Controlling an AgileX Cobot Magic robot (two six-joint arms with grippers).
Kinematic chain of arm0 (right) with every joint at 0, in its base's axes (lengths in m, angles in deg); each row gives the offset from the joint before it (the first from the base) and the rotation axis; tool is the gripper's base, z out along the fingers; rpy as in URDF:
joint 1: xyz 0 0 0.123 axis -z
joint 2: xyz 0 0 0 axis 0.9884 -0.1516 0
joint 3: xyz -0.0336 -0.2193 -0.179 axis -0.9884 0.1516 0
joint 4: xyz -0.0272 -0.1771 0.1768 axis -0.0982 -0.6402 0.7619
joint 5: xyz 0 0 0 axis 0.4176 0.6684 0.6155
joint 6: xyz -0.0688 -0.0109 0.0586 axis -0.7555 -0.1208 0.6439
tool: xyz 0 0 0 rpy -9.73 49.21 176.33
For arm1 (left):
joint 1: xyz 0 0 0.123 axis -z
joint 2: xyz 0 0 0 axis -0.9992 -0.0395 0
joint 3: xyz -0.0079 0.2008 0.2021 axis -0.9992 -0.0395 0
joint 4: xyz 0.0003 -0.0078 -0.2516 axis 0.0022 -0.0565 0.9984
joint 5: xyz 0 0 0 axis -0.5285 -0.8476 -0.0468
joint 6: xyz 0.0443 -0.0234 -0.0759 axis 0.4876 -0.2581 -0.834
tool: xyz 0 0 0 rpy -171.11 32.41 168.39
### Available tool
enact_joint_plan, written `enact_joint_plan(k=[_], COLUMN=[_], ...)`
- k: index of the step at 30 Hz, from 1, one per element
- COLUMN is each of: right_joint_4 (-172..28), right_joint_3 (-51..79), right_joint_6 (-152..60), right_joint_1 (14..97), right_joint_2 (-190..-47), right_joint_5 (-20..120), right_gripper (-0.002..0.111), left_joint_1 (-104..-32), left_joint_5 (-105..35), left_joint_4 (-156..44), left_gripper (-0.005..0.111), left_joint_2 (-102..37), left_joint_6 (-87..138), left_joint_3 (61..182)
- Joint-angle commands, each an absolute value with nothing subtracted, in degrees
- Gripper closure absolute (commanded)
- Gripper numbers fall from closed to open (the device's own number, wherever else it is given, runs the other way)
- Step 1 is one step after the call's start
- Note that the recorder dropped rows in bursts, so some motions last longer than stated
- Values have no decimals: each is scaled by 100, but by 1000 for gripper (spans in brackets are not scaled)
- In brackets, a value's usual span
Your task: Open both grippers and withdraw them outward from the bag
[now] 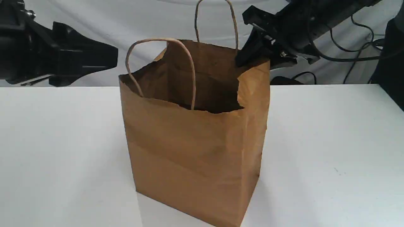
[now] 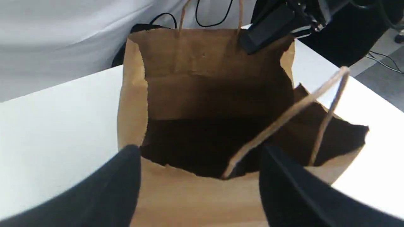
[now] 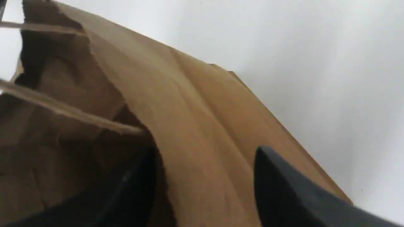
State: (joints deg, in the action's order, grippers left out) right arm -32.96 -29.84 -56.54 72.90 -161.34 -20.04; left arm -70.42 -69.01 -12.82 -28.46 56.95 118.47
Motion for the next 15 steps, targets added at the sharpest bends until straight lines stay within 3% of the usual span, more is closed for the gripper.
enact_joint_plan(k=[1, 15], right_joint_4=[-3272, -3235], right_joint_3=[-3009, -3009], right_joint_6=[-5682, -5901], right_joint_1=[7328, 7502], right_joint_2=[-16113, -15618], right_joint_5=[-1991, -1991], right_gripper=[52, 52], left_joint_1=[-7015, -7015], left_joint_5=[-7078, -7466], left_joint_4=[-1329, -1854], left_gripper=[50, 54], left_joint_2=[-2798, -2599], left_joint_6=[5613, 5261], left_joint_3=[11848, 11848])
